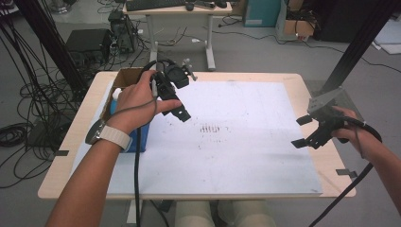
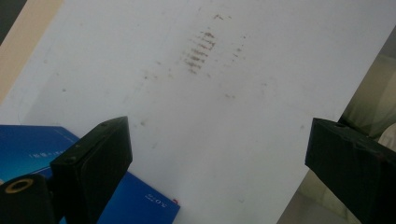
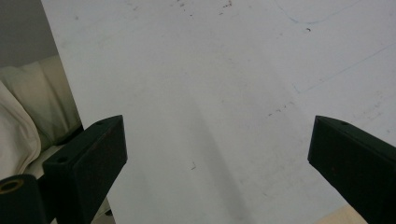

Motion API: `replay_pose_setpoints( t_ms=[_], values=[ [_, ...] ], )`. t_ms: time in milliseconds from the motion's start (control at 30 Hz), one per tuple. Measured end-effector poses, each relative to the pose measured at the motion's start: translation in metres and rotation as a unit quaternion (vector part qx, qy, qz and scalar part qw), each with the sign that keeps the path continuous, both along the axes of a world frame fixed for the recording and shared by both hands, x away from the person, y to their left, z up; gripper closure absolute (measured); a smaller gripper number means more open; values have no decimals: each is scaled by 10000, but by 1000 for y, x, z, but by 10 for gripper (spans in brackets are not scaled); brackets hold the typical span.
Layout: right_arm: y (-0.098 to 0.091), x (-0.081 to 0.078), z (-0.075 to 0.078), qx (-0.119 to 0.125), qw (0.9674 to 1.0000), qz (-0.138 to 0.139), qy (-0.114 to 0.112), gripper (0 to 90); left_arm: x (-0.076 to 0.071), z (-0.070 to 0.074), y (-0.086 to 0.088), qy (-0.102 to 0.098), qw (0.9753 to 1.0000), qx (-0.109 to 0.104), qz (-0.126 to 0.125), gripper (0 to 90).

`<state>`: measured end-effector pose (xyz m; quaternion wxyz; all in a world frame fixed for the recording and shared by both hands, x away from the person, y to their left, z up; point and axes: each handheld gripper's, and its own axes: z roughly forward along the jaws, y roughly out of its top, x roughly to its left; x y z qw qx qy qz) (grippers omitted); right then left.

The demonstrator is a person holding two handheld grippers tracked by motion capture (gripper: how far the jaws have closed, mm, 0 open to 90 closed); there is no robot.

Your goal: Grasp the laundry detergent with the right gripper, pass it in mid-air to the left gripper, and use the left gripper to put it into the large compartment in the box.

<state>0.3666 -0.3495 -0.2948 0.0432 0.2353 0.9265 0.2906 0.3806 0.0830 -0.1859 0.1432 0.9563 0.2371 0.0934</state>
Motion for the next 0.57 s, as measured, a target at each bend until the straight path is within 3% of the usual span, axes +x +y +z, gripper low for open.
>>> replay_pose_setpoints(
  t_ms=[300,567],
  values=[
    [1,0,-1,40,10000,-6,-9,46,0,0,1,21,10000,68,0,76],
    [1,0,-1,52,10000,-10,-24,46,0,0,1,-8,10000,-1,54,76]
  ],
)
